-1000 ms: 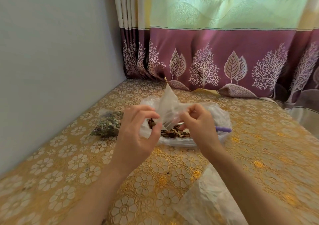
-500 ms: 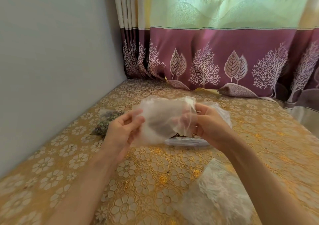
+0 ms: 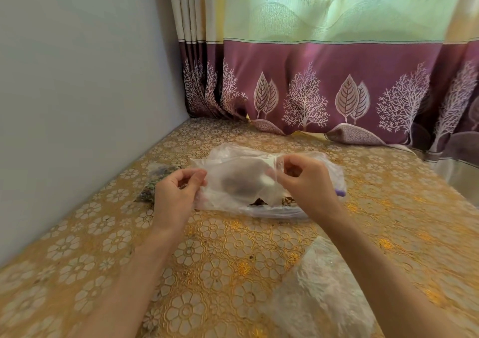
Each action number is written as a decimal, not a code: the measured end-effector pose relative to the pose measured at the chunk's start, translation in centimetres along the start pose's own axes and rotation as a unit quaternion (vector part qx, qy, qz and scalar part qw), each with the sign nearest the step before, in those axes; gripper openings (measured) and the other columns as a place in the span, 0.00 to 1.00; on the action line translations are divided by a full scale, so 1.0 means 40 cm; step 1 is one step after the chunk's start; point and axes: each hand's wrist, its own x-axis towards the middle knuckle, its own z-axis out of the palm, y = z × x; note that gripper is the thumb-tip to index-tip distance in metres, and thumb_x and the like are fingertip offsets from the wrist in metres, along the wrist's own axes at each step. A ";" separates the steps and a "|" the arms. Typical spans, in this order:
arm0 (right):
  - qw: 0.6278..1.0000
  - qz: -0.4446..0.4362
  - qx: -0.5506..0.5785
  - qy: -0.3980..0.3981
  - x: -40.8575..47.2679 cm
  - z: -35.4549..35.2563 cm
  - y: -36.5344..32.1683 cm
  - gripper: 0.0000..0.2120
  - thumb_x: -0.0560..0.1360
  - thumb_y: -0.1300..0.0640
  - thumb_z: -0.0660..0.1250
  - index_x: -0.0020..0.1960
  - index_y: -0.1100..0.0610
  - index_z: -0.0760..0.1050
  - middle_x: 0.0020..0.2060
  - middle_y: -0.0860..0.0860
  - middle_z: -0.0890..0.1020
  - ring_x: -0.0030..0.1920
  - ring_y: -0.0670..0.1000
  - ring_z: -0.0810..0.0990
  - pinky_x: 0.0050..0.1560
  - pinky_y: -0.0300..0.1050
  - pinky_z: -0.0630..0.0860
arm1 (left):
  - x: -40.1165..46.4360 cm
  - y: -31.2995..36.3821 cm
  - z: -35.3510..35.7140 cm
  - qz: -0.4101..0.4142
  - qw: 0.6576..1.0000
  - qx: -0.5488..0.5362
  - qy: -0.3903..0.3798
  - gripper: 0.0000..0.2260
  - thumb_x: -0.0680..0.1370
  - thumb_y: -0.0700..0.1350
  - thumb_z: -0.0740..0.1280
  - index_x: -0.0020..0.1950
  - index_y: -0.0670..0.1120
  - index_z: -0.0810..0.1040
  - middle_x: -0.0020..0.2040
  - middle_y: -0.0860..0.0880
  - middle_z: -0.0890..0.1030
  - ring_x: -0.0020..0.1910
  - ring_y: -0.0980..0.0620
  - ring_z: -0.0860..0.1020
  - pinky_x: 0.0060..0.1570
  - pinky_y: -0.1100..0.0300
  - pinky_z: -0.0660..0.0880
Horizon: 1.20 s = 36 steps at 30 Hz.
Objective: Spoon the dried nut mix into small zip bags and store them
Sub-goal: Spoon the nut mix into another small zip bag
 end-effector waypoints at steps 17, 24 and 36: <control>0.955 0.082 0.185 -0.216 -0.001 -0.037 0.013 0.20 0.66 0.50 0.71 0.57 0.48 0.75 0.52 0.48 0.83 0.50 0.47 0.83 0.51 0.39 0.78 | -0.001 0.018 -0.013 0.056 0.993 0.108 0.011 0.18 0.72 0.60 0.59 0.47 0.49 0.80 0.31 0.52 0.78 0.24 0.62 0.72 0.24 0.71 0.69; 0.958 0.062 0.141 -0.243 -0.001 -0.027 0.002 0.22 0.71 0.64 0.71 0.61 0.49 0.73 0.51 0.50 0.82 0.41 0.45 0.83 0.44 0.39 0.79 | -0.043 0.051 0.010 0.316 0.881 0.332 -0.117 0.36 0.70 0.70 0.57 0.68 0.46 0.68 0.63 0.55 0.70 0.62 0.60 0.66 0.65 0.53 0.60; 0.942 0.060 0.152 -0.294 -0.007 -0.005 -0.024 0.15 0.70 0.64 0.72 0.53 0.54 0.75 0.47 0.56 0.80 0.36 0.50 0.84 0.37 0.39 0.79 | -0.054 0.052 0.023 0.291 0.849 0.380 -0.224 0.46 0.61 0.73 0.63 0.73 0.50 0.60 0.66 0.54 0.69 0.62 0.59 0.67 0.66 0.58 0.60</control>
